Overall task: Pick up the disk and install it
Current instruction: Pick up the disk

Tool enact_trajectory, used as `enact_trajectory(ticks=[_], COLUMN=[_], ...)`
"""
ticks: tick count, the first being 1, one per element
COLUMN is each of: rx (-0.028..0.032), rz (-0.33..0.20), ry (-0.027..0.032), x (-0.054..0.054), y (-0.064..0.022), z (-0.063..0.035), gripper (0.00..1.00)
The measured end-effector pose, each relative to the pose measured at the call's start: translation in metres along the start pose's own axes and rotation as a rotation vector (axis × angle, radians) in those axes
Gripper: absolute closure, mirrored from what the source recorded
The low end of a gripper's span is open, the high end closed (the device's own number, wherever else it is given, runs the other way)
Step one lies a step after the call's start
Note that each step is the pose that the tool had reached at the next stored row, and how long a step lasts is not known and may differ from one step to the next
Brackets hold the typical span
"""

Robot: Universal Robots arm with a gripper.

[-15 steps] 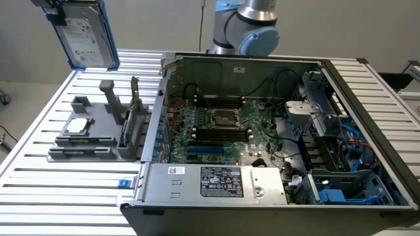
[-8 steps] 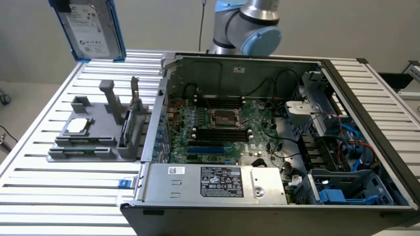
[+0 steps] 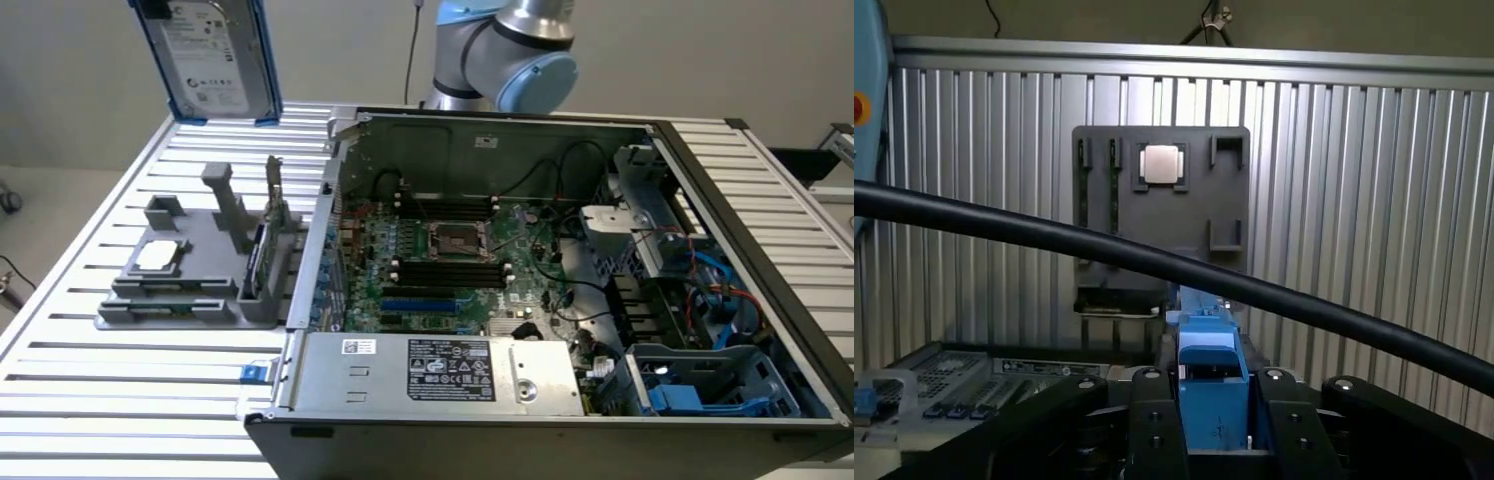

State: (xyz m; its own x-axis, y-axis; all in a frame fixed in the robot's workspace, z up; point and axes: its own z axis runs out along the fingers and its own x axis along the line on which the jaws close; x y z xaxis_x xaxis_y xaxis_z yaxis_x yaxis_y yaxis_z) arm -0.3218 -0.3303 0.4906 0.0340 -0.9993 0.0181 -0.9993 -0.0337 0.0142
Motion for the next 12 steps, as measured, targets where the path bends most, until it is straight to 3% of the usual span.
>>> enact_trajectory(ticks=[12], rx=[-0.0071], rz=[0.000], ry=[-0.0002], x=[0.019], y=[-0.0539], z=[-0.0086], gripper=[0.67])
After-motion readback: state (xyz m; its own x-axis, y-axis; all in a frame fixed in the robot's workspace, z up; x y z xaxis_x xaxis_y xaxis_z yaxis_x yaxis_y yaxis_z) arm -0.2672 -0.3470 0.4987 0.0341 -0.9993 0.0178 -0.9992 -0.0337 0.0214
